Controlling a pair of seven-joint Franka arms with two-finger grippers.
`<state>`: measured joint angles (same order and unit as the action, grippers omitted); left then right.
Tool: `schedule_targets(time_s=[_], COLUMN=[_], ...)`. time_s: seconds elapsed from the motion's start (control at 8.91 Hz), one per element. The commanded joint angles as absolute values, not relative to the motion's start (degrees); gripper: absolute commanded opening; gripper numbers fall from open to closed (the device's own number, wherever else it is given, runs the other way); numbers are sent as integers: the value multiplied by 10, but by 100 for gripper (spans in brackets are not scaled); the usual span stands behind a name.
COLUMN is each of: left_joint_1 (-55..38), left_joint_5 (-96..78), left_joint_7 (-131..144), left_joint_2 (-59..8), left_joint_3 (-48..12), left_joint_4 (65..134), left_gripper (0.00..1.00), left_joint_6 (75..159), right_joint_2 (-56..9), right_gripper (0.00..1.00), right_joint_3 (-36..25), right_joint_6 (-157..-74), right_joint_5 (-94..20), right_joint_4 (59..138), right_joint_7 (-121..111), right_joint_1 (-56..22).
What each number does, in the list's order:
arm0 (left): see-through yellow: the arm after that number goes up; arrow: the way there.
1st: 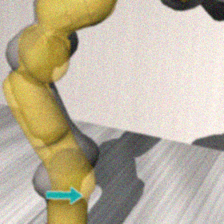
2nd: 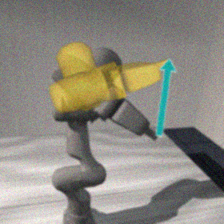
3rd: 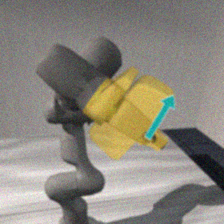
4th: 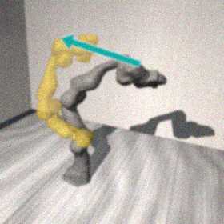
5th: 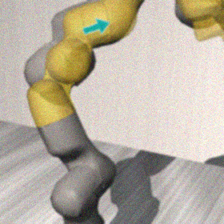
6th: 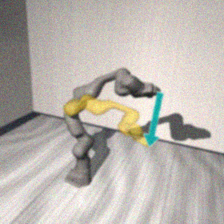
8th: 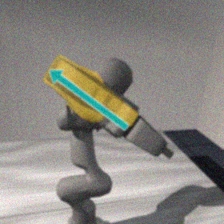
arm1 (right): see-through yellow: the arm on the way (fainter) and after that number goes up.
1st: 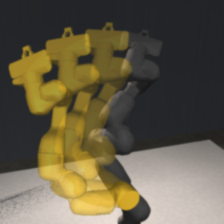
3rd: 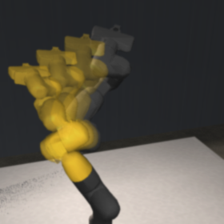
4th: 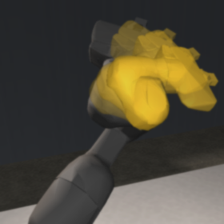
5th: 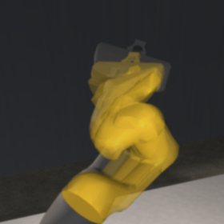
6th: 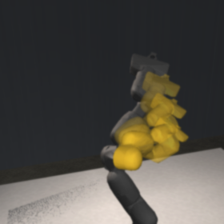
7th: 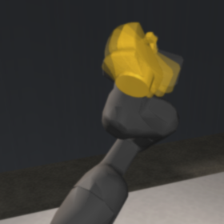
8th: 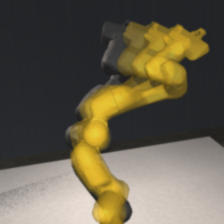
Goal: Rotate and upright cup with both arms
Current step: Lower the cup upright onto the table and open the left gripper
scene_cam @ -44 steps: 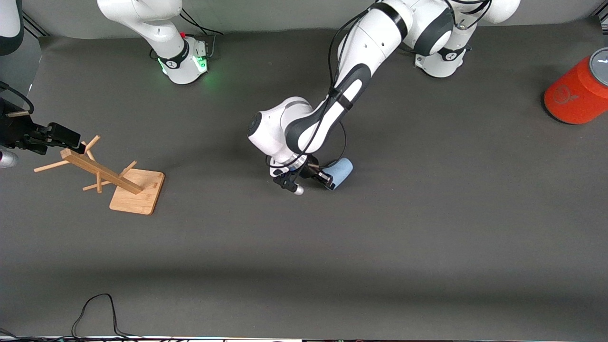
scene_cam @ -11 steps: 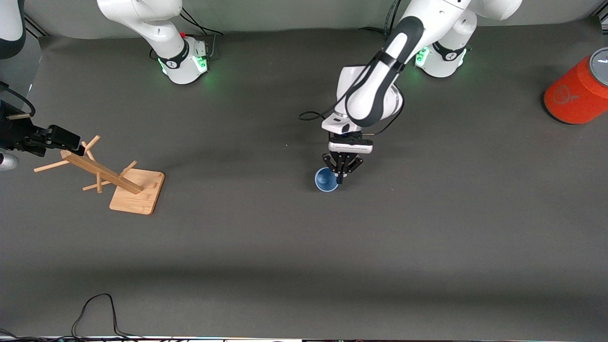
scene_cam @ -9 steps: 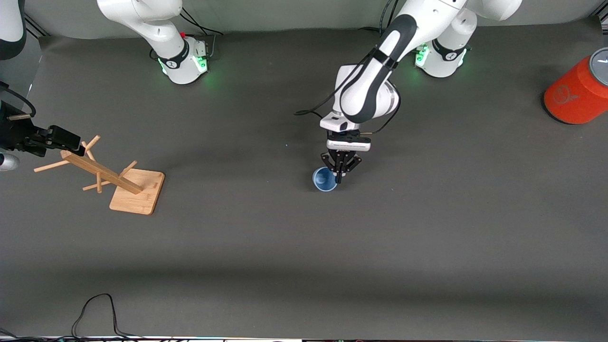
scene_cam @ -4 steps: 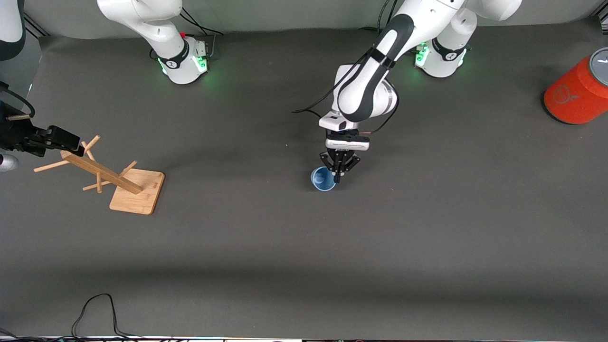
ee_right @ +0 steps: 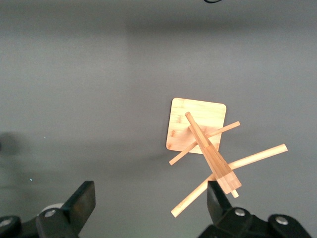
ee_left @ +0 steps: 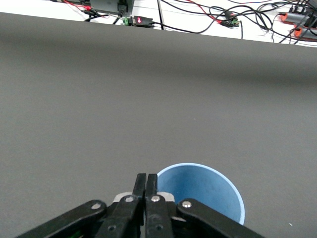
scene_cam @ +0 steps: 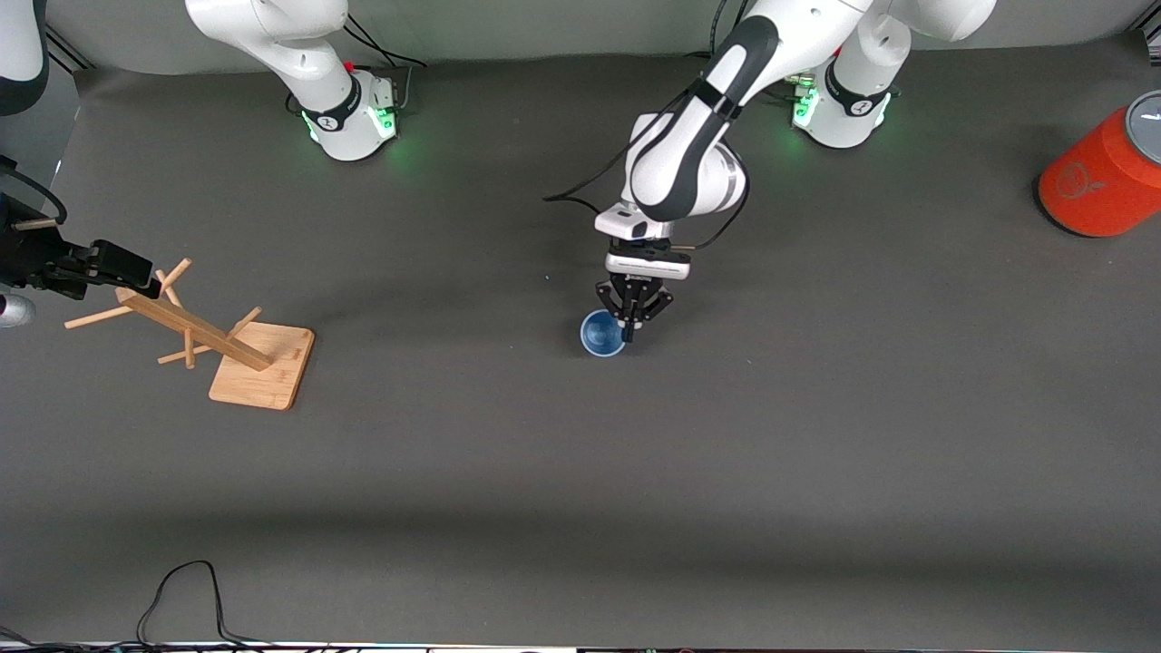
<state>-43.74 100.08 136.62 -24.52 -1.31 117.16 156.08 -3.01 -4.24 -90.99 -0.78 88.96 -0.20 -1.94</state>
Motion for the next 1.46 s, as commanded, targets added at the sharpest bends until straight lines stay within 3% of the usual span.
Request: schedule_targets(time_s=[0.0, 0.11, 0.22, 0.56, 0.67, 1.35], left_joint_1=[-450, -461, -467, -477, -476, -413], left_joint_5=[1010, 1010, 1011, 1011, 1011, 976], left_joint_7=[1361, 1361, 1361, 1359, 1357, 1297], left_joint_2=[-234, -236, -239, -240, -236, -205], left_joint_3=[-9, -8, -8, -9, -9, -5], left_joint_4=[1172, 1172, 1172, 1175, 1176, 1162], left_gripper=[0, 0, 10, 53, 100, 100], left_joint_6=[1547, 1543, 1526, 1518, 1524, 1620], right_joint_2=[-32, -32, -32, -32, -33, -35], right_gripper=[100, 100, 100, 100, 100, 100], right_joint_3=[-44, -43, -43, -44, -44, -44], right_joint_6=[-905, -905, -905, -905, -905, -905], right_joint_5=[2, 2, 2, 1, 1, 2], right_joint_4=[882, 882, 881, 882, 882, 881], right_joint_7=[-6, -6, -7, -8, -9, -7], right_joint_1=[-21, -21, -21, -20, -19, -20])
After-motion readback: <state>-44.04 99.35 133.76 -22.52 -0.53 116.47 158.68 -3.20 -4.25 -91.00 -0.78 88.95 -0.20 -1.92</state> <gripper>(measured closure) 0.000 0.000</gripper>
